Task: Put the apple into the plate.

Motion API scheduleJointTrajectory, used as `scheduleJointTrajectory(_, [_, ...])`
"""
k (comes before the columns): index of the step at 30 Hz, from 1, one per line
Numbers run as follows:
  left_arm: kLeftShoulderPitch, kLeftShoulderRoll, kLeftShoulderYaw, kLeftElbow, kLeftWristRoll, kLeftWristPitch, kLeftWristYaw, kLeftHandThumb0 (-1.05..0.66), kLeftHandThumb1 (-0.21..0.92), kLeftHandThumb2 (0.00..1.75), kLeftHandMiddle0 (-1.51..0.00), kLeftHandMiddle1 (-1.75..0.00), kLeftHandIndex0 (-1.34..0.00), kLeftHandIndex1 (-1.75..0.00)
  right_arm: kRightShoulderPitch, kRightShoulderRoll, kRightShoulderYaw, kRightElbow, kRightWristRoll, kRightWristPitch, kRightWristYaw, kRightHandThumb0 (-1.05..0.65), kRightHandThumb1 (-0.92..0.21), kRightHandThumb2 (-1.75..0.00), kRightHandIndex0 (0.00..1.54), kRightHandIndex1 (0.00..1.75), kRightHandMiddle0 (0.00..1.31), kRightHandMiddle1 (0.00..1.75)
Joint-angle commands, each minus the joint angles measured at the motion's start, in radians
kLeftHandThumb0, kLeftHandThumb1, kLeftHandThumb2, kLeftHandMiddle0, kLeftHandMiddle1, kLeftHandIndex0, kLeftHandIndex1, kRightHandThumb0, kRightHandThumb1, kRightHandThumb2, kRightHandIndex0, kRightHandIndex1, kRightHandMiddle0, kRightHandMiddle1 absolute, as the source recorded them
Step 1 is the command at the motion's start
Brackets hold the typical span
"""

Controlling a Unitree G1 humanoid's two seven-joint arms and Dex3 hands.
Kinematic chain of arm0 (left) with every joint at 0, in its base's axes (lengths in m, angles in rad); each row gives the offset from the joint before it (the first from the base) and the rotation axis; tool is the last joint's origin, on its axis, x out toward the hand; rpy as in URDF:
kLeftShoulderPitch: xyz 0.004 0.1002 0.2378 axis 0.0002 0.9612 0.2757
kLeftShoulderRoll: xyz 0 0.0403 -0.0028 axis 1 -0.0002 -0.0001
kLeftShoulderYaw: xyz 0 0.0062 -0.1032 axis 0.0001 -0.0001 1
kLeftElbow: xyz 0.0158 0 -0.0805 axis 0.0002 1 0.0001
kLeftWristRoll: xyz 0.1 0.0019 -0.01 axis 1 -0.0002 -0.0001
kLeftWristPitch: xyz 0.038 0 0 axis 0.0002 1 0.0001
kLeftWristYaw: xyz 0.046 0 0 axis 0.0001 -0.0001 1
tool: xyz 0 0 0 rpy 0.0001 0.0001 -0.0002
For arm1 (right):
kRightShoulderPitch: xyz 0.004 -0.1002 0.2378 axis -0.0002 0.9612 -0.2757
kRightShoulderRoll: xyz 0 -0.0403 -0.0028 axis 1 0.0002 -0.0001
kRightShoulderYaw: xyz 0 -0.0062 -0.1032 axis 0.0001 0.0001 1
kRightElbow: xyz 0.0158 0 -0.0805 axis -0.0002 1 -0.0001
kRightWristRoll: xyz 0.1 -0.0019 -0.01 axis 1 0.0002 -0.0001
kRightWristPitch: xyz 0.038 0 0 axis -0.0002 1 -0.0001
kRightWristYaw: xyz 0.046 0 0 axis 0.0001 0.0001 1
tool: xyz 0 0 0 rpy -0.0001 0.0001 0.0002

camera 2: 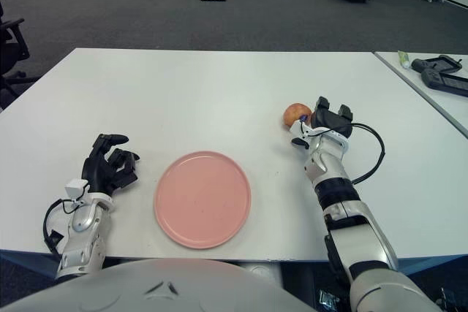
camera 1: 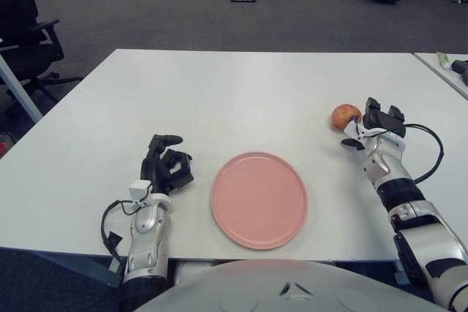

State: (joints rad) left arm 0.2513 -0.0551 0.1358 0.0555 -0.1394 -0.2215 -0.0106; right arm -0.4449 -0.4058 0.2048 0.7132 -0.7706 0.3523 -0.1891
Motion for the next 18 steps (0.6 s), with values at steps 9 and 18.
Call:
scheduleJointTrajectory(9, [-0.002,0.002,-0.002,0.019,-0.006,-0.008,-0.013,-0.01,0.25,1.42,-0.66,-1.75,-0.43,-1.75,-0.173,0.009,0.039,0.287,0.063,-0.111,-0.091,-0.81,-0.53,-0.55,0.0,0.0,0.0,0.0])
scheduleJointTrajectory(18, [0.004,-0.001,0.003,0.014,-0.005,-0.004,-0.004,-0.01,0.26,1.4,-0.65,-1.75,-0.42,-1.75,-0.235,0.026,0.033,0.438,0.135,-0.198,-0.179,-0.68,-0.45,-0.83,0.01,0.0,0.0,0.0])
